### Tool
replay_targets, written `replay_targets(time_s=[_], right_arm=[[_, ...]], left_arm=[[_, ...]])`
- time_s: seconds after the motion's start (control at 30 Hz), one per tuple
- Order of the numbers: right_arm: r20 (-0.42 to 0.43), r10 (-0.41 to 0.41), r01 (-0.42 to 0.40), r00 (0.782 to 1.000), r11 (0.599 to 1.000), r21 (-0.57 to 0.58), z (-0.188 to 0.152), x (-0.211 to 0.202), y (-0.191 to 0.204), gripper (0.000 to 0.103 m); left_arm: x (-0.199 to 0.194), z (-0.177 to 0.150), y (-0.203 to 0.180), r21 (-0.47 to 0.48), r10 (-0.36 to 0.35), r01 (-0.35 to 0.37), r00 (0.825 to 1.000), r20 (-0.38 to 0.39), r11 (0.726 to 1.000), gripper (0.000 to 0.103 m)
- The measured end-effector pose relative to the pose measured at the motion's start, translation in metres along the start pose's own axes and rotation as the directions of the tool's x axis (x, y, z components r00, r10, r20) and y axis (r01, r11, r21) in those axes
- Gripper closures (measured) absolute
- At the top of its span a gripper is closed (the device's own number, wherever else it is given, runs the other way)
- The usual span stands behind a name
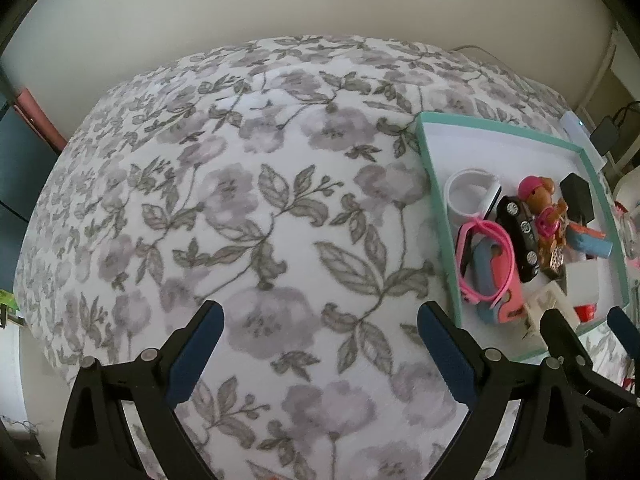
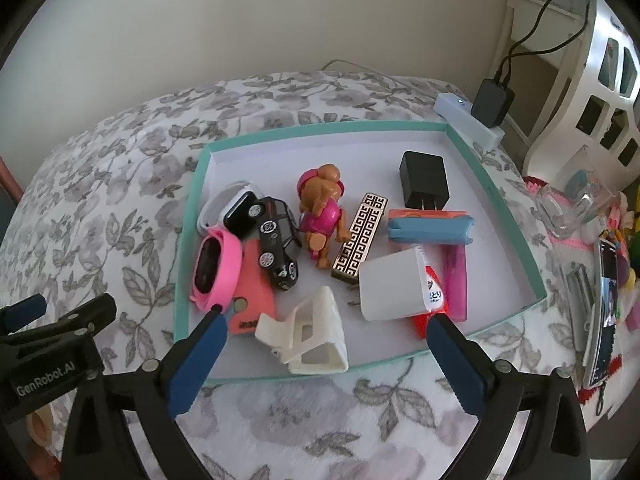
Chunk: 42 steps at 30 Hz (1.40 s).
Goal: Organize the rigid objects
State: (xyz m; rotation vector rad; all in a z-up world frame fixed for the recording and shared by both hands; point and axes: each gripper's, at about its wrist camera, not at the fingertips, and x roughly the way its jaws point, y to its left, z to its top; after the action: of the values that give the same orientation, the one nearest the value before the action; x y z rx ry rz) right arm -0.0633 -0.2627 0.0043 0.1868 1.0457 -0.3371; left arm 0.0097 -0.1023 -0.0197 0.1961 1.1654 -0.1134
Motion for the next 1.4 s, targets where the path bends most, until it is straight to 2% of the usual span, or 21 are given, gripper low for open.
replay_targets(time_s=[0.87,1.4], right_arm=[[-0.001,-0.010,0.010,1.000,0.999,-0.031,-0.011,-0.009,0.011,0.000],[-0.005,0.005,-0.005,1.000,1.000,-0.021,-0.011,-0.008,0.012,0.000]], left_arm=[[-0.012,-0.016,0.025,-0.033,0.025,-0.024,0.999,0.042,0.999,0.005],[-0.007,-0.015,0.030,-0.061,0.012,-0.010,1.000,0.023,0.998,0.005]])
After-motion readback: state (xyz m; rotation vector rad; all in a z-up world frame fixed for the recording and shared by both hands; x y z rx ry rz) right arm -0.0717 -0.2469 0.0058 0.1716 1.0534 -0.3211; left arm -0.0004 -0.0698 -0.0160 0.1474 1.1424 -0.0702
